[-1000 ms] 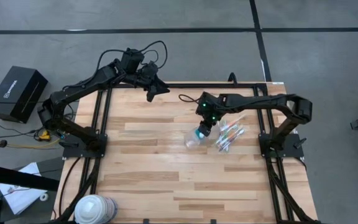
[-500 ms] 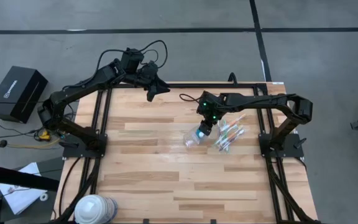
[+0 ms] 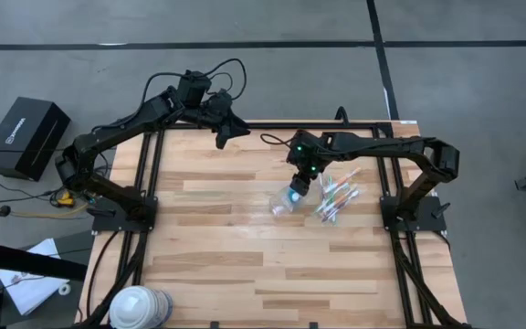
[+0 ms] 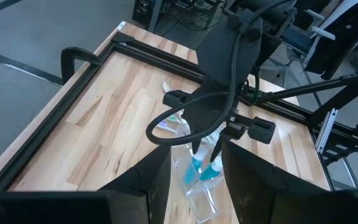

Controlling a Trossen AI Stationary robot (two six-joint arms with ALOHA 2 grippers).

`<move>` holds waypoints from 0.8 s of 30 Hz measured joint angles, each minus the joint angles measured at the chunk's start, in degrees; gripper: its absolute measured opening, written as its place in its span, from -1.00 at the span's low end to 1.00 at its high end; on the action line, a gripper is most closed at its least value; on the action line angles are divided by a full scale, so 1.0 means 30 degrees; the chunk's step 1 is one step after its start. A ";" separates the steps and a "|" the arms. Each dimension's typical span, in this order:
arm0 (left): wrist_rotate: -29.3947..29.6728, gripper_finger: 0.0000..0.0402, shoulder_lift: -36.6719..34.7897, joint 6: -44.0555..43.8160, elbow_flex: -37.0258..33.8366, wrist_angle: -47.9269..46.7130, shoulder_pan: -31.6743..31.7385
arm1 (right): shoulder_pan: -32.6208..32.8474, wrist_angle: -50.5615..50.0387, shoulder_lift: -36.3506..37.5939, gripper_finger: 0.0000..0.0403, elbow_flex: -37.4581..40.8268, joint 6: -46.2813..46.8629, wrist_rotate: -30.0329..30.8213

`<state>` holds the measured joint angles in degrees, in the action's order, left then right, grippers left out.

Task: Pick & Place toothbrushing station
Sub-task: Put the blue mouthwash into the transparent organizer, then put the purple toothbrush into the transparent organizer

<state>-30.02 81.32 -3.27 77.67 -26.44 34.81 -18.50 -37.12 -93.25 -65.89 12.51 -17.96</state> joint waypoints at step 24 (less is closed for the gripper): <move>0.0000 -0.32 0.0000 0.0228 0.0000 0.0534 0.0000 | -0.0125 -0.0956 0.0000 -0.24 -0.2172 0.0159 -0.0010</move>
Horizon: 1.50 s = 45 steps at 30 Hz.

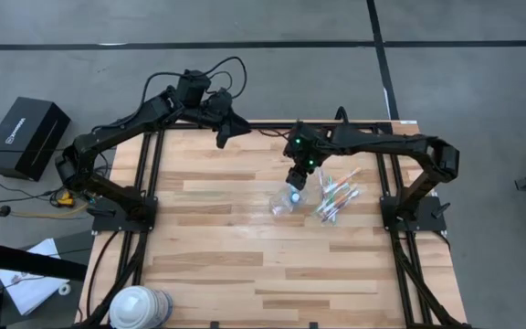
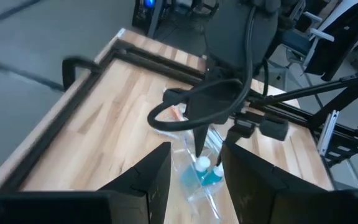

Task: Pick & Place toothbrushing station
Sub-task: Put the purple toothbrush into the transparent organizer

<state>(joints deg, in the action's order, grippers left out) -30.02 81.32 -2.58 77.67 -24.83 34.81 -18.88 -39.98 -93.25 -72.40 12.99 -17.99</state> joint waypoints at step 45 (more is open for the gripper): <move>1.3533 -0.32 -0.4543 -0.4257 0.1071 1.1267 -1.0264 | 0.8921 -0.4447 0.7535 -0.41 -0.7962 0.4194 0.9086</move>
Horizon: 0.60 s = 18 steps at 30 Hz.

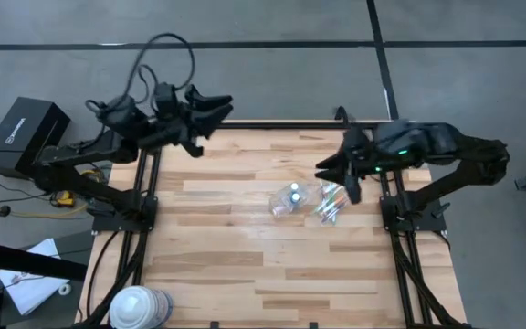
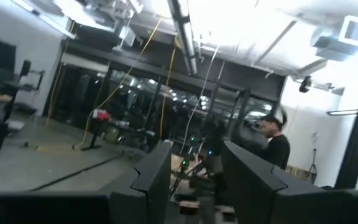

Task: Pick & Place toothbrushing station
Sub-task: Put the purple toothbrush into the transparent organizer

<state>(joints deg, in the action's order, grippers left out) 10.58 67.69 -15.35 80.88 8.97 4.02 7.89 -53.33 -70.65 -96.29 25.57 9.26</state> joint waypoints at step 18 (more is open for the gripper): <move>0.1907 -0.32 0.0944 0.1728 -0.0809 -0.0430 0.0099 | 0.4813 0.2762 0.7443 -0.41 2.0341 2.6739 0.8586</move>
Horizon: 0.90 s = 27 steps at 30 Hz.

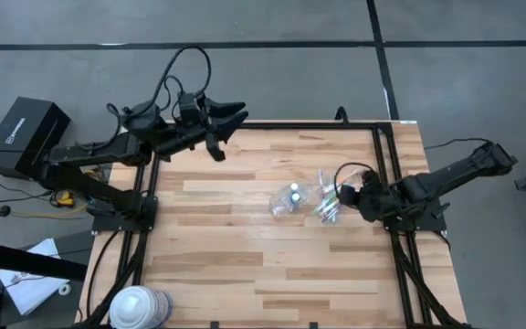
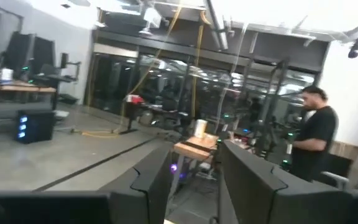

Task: Pick & Place toothbrushing station
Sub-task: Put the purple toothbrush into the transparent organizer

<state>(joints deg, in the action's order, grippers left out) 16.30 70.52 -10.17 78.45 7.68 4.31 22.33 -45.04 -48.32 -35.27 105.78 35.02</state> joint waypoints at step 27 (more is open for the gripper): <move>-0.8322 -0.32 -0.0007 -0.1224 -0.0240 -0.2104 0.5175 | -0.2515 -0.0516 -0.3780 -0.41 0.2653 0.5351 -0.1516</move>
<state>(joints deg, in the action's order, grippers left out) -8.67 70.50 -13.84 77.73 1.37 19.84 14.78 -46.59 -59.66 -27.31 121.84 30.47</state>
